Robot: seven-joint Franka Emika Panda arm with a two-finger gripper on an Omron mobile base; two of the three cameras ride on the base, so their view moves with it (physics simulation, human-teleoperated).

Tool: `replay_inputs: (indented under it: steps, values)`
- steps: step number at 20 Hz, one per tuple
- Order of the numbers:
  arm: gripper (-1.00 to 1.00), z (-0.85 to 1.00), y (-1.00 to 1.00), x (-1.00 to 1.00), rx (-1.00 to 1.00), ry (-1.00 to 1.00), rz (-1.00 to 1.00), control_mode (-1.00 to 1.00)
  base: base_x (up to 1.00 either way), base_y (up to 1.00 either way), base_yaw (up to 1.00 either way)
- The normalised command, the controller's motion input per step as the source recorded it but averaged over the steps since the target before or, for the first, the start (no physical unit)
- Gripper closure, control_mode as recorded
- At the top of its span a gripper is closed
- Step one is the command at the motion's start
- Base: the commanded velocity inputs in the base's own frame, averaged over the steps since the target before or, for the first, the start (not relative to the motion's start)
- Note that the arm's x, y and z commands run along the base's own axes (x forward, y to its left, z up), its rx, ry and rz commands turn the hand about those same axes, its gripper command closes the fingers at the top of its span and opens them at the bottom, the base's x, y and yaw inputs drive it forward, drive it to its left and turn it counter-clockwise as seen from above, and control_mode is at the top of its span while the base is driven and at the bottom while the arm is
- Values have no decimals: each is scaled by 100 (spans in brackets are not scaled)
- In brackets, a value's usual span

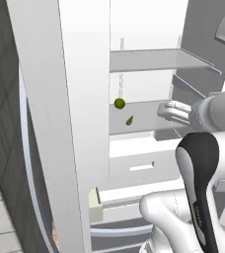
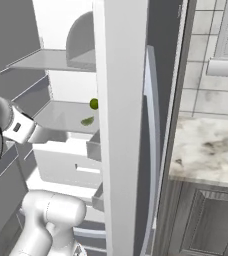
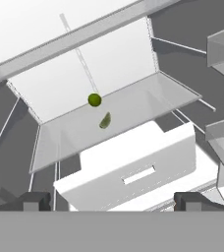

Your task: Take the lemon wedge from the fridge and place it on the plate with fish on the dining counter.

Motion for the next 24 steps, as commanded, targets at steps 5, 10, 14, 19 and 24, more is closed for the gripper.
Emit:
replay_inputs:
  steps: [5,10,14,19,24]
  values:
    - [-100,0,0,0,0,0,0,100,19,-16,0]
    - [-100,0,0,0,0,0,0,100,0,-23,0]
    - [-100,0,0,0,0,0,0,100,-9,-86,0]
    - [-100,0,0,0,0,0,0,100,0,-7,0]
    - [-100,0,0,0,0,0,0,100,0,2,0]
